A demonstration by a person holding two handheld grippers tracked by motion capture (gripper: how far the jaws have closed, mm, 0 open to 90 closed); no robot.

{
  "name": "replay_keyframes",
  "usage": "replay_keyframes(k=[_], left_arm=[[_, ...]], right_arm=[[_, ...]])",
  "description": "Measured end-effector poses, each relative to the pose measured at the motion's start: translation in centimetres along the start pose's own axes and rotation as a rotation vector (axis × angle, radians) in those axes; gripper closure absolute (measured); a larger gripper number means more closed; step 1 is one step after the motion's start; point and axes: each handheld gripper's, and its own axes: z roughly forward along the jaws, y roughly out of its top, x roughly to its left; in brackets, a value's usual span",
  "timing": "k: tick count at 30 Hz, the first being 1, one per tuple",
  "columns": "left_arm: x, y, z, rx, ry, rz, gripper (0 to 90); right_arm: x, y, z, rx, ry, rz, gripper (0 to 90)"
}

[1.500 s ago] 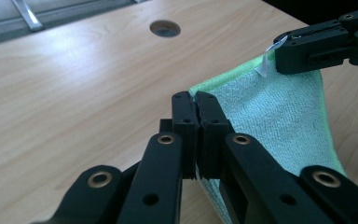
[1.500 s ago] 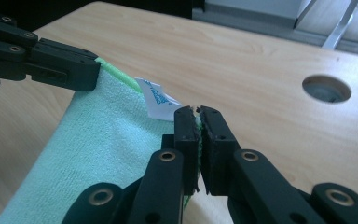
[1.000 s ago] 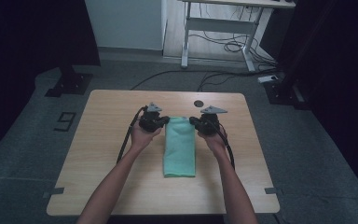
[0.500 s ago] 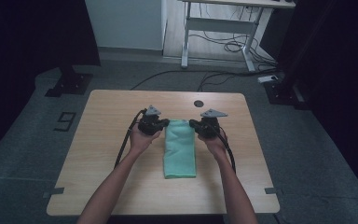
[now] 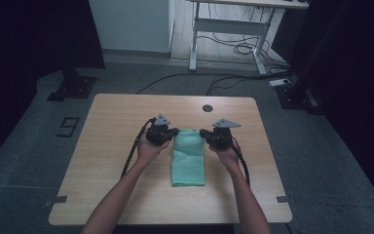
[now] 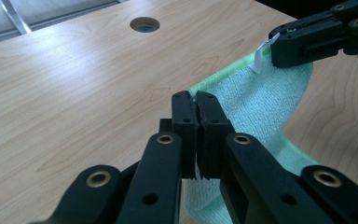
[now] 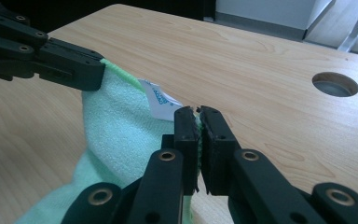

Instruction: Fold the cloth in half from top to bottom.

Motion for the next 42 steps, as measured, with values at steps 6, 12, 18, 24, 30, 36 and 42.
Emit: replay_keyframes(k=[6,12,18,24,30,36,42], left_arm=[[-0.6,-0.3,-0.7,-0.012,-0.013,0.008,87.4],[-1.2,-0.9,-1.2,-0.018,-0.027,0.015,87.4],[-1.9,-1.5,-1.8,-0.020,-0.042,0.025,87.4],[-2.3,-2.1,-2.1,-0.016,-0.051,0.031,87.3],[-2.5,-2.7,-2.3,-0.010,-0.062,0.030,87.3],[-2.9,-3.5,-2.4,0.001,-0.068,0.030,87.3],[-3.0,-4.5,-2.6,0.007,-0.076,0.023,87.3]], right_arm=[[0.4,-0.3,-0.5,-0.013,0.009,-0.009,85.2],[0.8,-0.7,-1.2,-0.009,0.018,-0.019,84.9],[1.2,-1.3,-1.7,-0.007,0.025,-0.043,84.8],[1.6,-1.8,-2.2,-0.001,0.040,-0.056,84.8],[2.0,-2.2,-2.5,0.011,0.055,-0.070,84.7],[2.3,-2.9,-2.4,0.029,0.065,-0.077,84.6],[2.8,-3.3,-2.6,0.027,0.080,-0.075,84.6]])
